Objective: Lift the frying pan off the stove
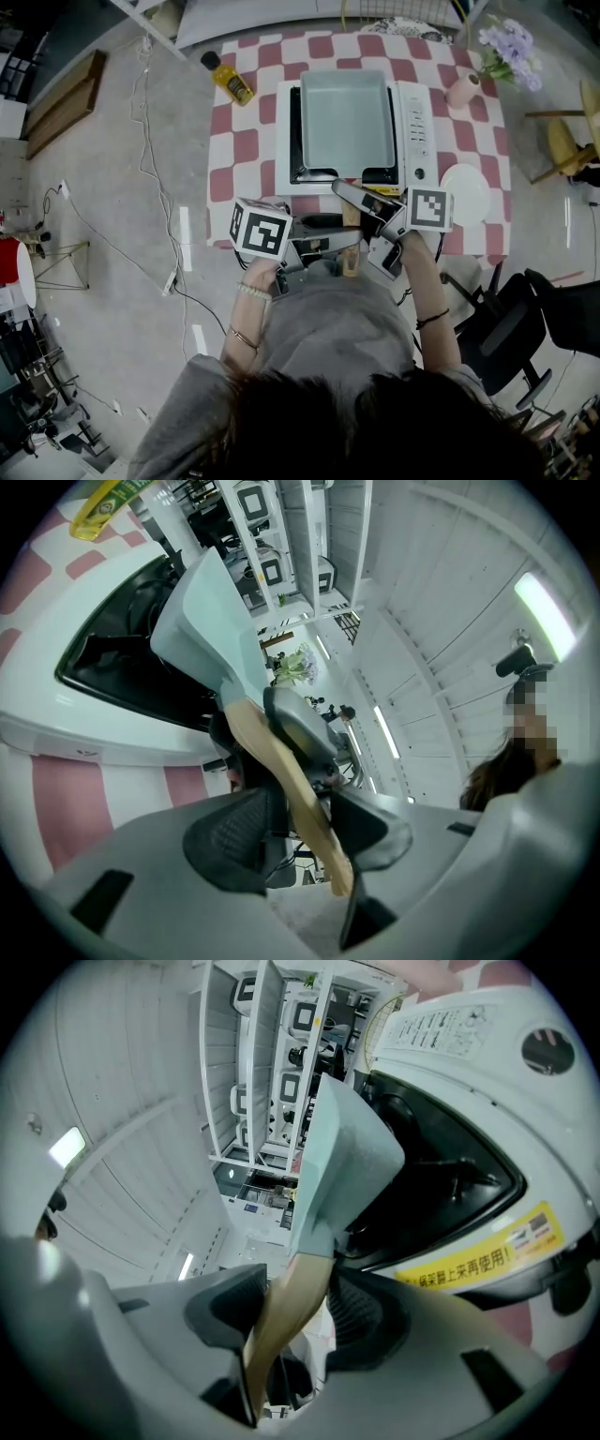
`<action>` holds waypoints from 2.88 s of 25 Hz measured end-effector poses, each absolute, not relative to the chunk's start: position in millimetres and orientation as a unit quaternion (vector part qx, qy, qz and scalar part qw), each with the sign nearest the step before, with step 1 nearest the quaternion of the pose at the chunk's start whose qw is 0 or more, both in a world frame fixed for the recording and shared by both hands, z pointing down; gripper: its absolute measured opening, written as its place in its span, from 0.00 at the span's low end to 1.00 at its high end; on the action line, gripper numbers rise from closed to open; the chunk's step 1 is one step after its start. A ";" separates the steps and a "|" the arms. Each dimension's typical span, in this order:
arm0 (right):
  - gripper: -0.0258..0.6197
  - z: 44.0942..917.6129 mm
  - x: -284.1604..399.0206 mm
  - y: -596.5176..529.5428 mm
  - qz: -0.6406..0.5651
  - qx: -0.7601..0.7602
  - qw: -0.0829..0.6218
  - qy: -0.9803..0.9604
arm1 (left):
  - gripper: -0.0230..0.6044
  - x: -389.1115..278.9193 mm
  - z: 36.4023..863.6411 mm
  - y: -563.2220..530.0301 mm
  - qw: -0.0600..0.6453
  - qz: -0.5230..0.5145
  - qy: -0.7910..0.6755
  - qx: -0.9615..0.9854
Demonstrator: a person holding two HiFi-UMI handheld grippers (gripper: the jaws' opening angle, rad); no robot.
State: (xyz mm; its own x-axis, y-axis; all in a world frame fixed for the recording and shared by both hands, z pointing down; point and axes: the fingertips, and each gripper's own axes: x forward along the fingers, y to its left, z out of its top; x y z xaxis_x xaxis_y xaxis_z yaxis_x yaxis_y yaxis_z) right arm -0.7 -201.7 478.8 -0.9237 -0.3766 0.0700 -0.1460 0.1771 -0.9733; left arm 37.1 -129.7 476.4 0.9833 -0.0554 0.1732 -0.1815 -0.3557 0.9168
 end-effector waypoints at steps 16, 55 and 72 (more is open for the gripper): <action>0.36 478.6 -0.8 -200.7 -0.616 -0.166 0.108 0.763 | 0.31 41.1 470.9 -126.1 0.550 0.054 -0.051 0.832; 0.35 440.6 -2.2 -207.2 -0.582 -0.154 0.176 0.779 | 0.31 38.3 442.3 -127.6 0.495 0.062 -0.052 0.865; 0.35 399.9 2.1 -205.6 -0.551 -0.140 0.202 0.797 | 0.31 39.6 407.7 -125.9 0.452 0.053 -0.058 0.889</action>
State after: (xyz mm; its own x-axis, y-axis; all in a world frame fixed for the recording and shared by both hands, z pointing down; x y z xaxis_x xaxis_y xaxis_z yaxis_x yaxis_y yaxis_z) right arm 2.1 -205.6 399.9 -0.8791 -0.4462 -0.1674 -0.0010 0.3529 -0.9357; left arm 39.6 -125.9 407.7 0.9877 -0.0543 0.1469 -0.1507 -0.5846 0.7972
